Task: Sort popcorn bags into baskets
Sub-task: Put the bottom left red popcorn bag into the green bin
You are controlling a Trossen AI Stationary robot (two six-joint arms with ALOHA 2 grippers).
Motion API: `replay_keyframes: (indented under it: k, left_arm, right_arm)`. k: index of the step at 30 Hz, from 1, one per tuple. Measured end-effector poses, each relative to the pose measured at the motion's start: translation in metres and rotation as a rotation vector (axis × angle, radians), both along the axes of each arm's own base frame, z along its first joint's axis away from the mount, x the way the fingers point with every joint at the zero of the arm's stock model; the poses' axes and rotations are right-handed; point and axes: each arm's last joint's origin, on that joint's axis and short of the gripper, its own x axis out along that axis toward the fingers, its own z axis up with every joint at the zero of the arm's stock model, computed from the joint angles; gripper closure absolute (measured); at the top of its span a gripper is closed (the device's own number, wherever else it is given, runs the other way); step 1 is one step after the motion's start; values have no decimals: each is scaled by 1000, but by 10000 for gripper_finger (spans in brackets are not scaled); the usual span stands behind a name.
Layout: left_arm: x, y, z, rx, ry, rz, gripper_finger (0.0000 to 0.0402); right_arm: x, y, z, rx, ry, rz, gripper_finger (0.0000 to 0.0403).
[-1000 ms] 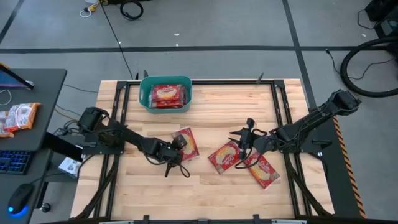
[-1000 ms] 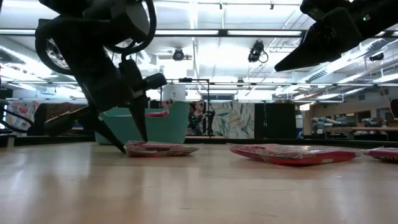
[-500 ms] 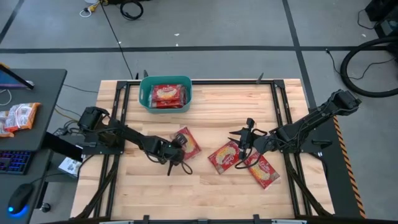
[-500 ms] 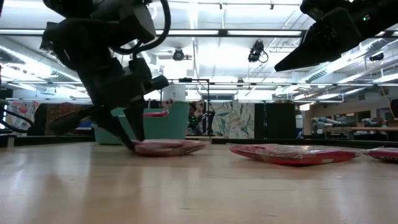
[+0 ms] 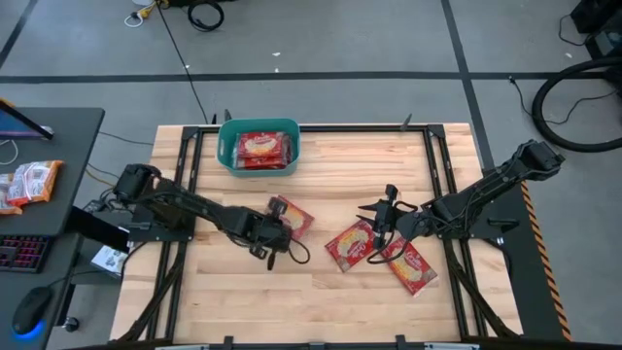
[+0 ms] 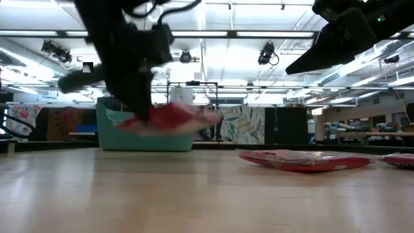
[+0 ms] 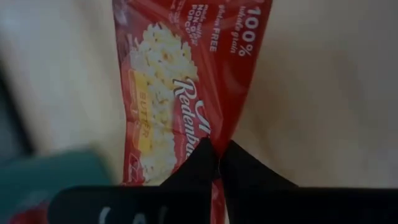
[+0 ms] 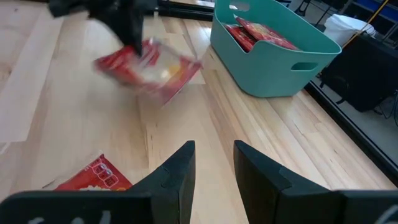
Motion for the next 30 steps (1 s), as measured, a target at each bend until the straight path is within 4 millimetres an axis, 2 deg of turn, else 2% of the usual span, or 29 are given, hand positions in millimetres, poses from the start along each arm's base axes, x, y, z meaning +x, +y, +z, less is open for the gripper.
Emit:
replay_keyframes:
  k: [6,10,12,21,26,30]
  left_arm:
    - [-10,11,60,140,-48,146,384]
    - [-17,32,89,187,-105,251,384]
    - [-18,48,96,177,-139,323,384]
    - [-24,136,87,164,-37,640,384]
    - [-22,175,73,201,52,668,384]
    - [-13,196,57,189,93,649,384]
  right_arm:
    - [0,0,0,-1,0,1,288]
    - [0,0,0,-4,-2,3,288]
    - [0,0,1,-2,-6,3,288]
    - [0,0,1,-2,-6,2,288]
    - [1,0,1,-8,-9,6,288]
    - [1,0,1,-9,-8,6,288]
